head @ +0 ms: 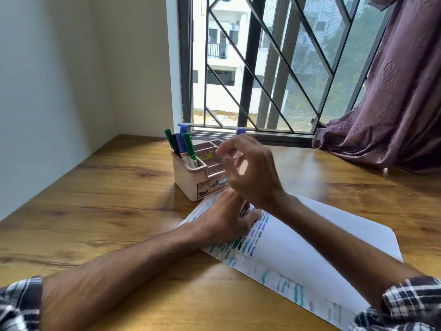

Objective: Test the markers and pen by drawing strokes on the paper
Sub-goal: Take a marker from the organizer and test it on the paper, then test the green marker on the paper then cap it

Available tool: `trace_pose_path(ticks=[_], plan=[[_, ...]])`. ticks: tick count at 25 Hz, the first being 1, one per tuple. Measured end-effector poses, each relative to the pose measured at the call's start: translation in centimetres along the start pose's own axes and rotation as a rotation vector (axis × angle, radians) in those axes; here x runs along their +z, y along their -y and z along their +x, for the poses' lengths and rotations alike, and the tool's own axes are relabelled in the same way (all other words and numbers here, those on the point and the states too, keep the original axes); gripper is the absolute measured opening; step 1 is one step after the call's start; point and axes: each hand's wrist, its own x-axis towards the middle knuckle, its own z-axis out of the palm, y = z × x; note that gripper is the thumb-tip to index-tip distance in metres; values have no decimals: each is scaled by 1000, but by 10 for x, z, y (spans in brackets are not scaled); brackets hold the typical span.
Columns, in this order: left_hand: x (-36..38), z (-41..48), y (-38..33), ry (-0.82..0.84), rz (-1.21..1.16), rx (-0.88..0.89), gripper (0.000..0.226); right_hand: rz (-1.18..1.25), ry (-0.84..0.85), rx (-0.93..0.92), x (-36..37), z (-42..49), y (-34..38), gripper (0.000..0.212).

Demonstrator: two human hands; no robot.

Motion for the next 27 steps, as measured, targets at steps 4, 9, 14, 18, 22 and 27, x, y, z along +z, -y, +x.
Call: trace_pose_path(ticks=[4, 9, 14, 18, 22, 27], plan=[[0, -3, 2, 3, 31, 18, 23, 101, 96, 103, 14, 7, 23, 18], [-12, -5, 5, -39, 39, 18, 35, 115, 82, 276, 15, 17, 30, 16], [-60, 14, 4, -265, 356, 291, 14, 130, -177, 401, -10, 18, 11, 12], [-105, 20, 24, -467, 472, 286, 16, 111, -128, 472, -6, -11, -12, 13], [-146, 23, 69, -368, 504, 127, 47, 47, 137, 339, 1, -28, -23, 8], [-154, 22, 96, -246, 515, 129, 33, 52, 269, 219, 2, -29, -24, 8]])
